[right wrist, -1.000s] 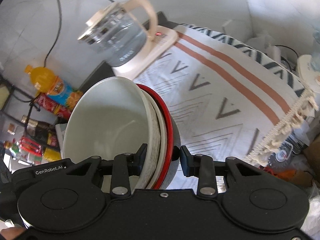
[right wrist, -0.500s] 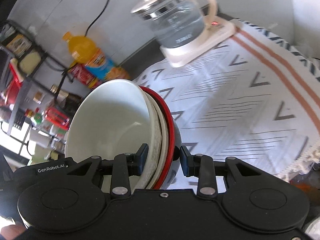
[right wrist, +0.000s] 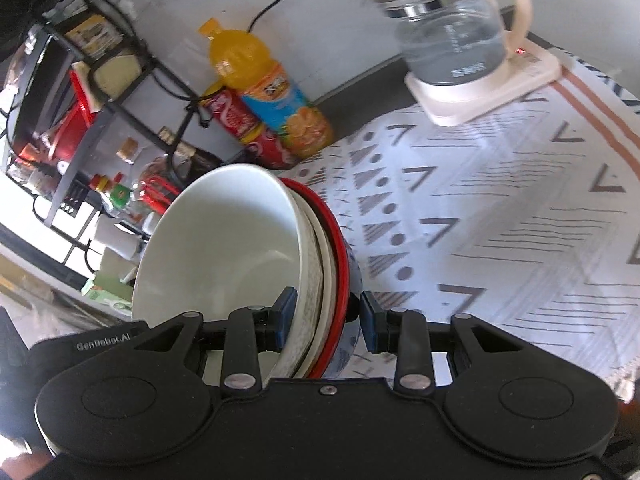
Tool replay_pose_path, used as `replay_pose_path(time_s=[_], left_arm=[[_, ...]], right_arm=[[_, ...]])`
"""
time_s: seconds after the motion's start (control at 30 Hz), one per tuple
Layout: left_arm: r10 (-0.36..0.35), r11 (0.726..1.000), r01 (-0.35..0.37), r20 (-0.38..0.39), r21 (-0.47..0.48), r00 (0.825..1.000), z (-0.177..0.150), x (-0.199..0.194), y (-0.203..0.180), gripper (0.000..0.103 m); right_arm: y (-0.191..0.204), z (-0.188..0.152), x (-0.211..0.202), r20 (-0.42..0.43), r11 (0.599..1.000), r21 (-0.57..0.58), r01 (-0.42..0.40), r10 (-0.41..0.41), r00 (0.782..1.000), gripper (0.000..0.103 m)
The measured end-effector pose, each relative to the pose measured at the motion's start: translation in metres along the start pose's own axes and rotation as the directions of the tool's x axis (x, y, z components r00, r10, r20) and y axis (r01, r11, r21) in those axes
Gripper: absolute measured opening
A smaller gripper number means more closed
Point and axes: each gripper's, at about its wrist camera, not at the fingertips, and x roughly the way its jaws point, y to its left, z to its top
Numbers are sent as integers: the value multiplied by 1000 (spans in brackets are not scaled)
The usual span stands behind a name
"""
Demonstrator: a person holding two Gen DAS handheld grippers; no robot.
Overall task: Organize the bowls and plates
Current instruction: 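Lift the red bowl with nested white bowls and carry it over the plates, then lower the bowl stack onto the 'BAKERY' plate and open both grippers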
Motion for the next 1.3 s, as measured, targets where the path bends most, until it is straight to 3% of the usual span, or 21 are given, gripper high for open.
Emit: replay_pose_path(time_s=[0.27, 0.8, 1.3], left_arm=[[19, 997, -15, 43, -74, 999, 10, -17, 33, 34], [87, 979, -82, 21, -186, 996, 25, -13, 94, 34], [104, 981, -111, -54, -160, 993, 43, 19, 106, 34]], right_arm=[[33, -2, 17, -45, 997, -65, -42, 39, 998, 33], [73, -20, 71, -163, 992, -107, -60, 42, 986, 33], [74, -22, 102, -207, 995, -101, -4, -17, 978, 33]])
